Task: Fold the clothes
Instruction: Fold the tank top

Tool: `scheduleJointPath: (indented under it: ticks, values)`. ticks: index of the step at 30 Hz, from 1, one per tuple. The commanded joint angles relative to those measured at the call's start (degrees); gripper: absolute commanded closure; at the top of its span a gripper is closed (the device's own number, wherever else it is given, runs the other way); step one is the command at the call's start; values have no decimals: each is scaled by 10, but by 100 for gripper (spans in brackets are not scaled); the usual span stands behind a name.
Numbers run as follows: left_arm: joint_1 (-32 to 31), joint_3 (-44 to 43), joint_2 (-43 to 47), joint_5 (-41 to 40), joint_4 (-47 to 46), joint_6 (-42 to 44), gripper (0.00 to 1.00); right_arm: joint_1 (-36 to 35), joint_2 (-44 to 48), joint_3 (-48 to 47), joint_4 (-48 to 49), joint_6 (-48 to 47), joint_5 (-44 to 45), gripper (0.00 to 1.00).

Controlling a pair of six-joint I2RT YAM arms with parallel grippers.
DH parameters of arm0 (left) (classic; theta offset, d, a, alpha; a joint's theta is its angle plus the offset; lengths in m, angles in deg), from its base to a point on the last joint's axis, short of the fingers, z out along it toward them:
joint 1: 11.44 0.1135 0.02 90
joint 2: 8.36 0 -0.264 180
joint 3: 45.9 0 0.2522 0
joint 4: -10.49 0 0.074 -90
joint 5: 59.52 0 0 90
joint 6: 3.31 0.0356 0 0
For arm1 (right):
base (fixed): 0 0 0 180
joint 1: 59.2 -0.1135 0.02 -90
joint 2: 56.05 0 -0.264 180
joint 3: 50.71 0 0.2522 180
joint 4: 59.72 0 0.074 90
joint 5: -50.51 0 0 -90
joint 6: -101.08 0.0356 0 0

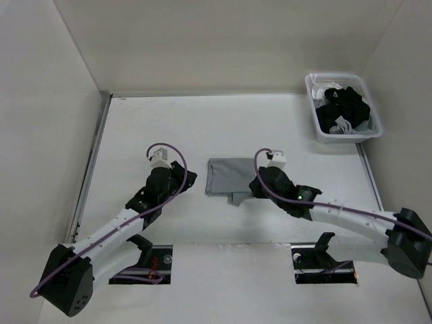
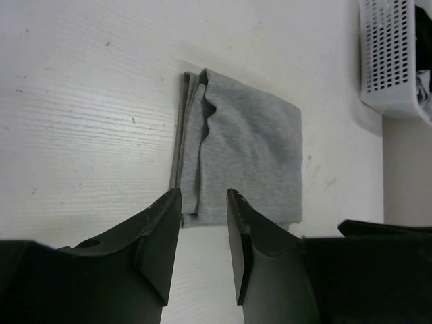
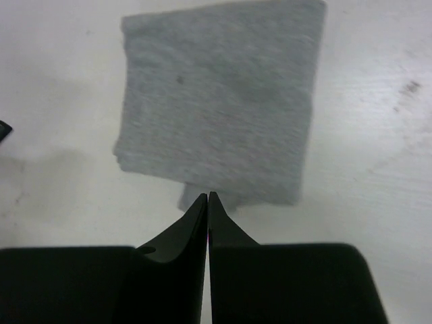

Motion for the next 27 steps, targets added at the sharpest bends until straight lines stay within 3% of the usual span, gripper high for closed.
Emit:
scheduleJointPath:
  ticks: [1, 6, 8, 10, 19, 27]
  values:
    - [3, -12, 4, -50, -8, 41, 67, 11, 110, 69, 53, 11, 25, 93]
    - [41, 10, 40, -71, 41, 54, 51, 90, 279, 197, 59, 38, 40, 62]
    - [57, 18, 50, -65, 50, 54, 46, 129, 313, 225, 70, 40, 29, 50]
    - [65, 23, 55, -63, 54, 51, 44, 164, 321, 248, 102, 30, 17, 43]
    - [81, 9, 21, -63, 67, 57, 40, 226, 293, 303, 228, -10, -1, 42]
    - [79, 8, -28, -63, 16, 71, 42, 225, 308, 315, 238, -14, -3, 42]
